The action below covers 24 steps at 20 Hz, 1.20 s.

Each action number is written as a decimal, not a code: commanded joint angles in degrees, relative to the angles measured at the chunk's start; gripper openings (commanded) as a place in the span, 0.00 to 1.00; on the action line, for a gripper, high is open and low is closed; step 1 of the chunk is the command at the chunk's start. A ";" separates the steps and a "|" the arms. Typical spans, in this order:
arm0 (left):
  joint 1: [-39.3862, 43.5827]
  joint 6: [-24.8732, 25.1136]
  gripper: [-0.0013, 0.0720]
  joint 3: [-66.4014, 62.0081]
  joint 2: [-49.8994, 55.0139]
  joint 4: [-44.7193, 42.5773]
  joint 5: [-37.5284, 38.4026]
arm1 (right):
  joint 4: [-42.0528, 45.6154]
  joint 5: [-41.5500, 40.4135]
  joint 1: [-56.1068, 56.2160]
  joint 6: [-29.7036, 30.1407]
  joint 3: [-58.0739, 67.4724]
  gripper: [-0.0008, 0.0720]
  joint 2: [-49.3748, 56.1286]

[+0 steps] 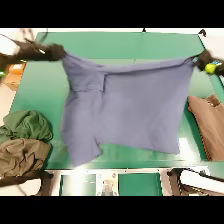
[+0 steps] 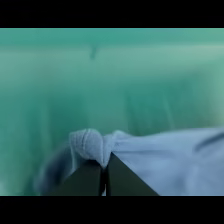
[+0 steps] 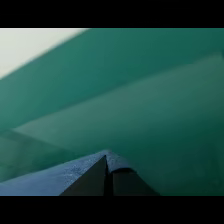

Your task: Fold the shirts.

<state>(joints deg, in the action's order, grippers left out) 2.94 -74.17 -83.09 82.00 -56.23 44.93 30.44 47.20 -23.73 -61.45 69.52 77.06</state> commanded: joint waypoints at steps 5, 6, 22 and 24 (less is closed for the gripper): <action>-0.09 4.15 0.05 -9.07 19.91 9.94 -12.90 | -2.32 3.69 0.07 -4.72 19.50 0.03 28.83; -0.22 4.17 0.05 -9.66 19.91 9.90 -13.51 | -2.32 4.33 0.04 -5.68 21.73 0.03 29.97; -4.74 -2.43 0.05 -9.07 19.93 -1.55 24.33 | 29.31 35.63 -0.52 -14.95 21.97 0.03 29.16; -3.85 -2.47 0.05 -6.73 19.93 -2.62 25.44 | 32.26 37.11 0.09 -16.20 21.73 0.03 29.16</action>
<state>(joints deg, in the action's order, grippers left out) -1.78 -75.42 -91.64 101.89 -56.86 66.19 56.18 80.20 -24.51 -75.11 91.66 106.26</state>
